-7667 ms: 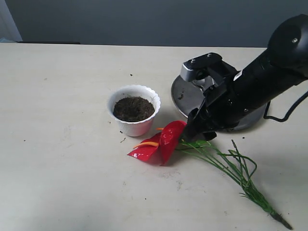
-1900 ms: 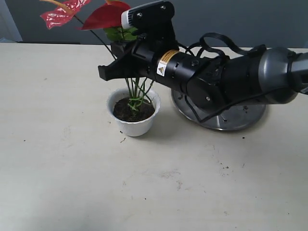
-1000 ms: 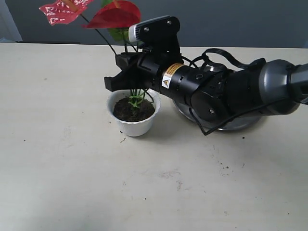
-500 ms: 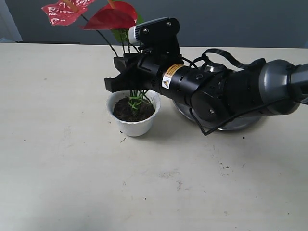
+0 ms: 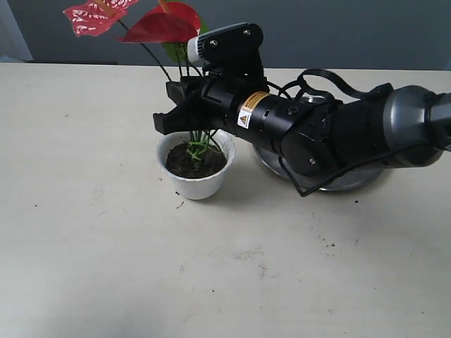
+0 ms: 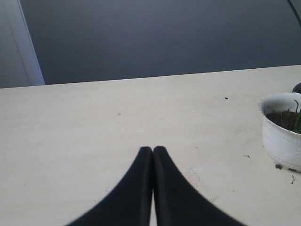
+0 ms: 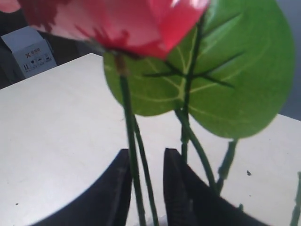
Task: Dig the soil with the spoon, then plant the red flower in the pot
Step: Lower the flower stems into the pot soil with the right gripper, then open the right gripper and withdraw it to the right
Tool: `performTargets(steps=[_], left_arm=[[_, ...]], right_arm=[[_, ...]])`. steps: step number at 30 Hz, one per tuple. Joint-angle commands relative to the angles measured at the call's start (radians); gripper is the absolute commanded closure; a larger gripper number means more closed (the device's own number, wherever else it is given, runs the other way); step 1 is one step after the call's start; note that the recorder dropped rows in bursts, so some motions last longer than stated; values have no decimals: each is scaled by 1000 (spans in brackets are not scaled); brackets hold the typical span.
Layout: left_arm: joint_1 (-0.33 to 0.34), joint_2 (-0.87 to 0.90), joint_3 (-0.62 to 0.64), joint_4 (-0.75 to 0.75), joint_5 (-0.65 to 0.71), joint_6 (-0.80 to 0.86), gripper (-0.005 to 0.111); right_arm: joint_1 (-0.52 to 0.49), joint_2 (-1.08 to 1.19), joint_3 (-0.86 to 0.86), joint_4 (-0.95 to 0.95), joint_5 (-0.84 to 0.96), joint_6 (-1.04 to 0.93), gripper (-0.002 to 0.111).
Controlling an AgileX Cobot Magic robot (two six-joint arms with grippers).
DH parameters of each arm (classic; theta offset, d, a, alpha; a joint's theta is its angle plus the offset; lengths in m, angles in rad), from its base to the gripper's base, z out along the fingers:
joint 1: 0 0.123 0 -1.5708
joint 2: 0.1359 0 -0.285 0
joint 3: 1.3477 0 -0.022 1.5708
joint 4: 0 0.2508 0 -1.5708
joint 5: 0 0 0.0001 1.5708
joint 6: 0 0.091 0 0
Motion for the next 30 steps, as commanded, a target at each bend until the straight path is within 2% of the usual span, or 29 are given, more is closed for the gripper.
performTargets(steps=[1, 3, 6, 8, 17, 23, 27, 29, 30], left_arm=[[-3, -5, -2, 0, -2, -4, 106], [-3, -5, -2, 0, -2, -4, 106], [-3, -5, -2, 0, -2, -4, 106], [-3, -5, -2, 0, -2, -4, 106], [-3, -5, -2, 0, -2, -4, 106], [-3, -5, -2, 0, -2, -4, 106], [-3, -5, -2, 0, -2, -4, 106], [-3, -5, -2, 0, -2, -4, 106], [-3, -5, -2, 0, -2, -4, 106]], right_arm=[[-1, -45, 3, -11, 22, -33, 83], [-1, -58, 3, -11, 54, -49, 78], [-1, -62, 3, -11, 89, -57, 63], [-1, -62, 3, -11, 101, -57, 59], [-1, -89, 3, -2, 102, -57, 59], [-1, -186, 3, -2, 111, -101, 59], [-1, -266, 3, 6, 179, -146, 59], [-1, -317, 3, 24, 268, -163, 65], [-1, -347, 3, 23, 340, -163, 79]])
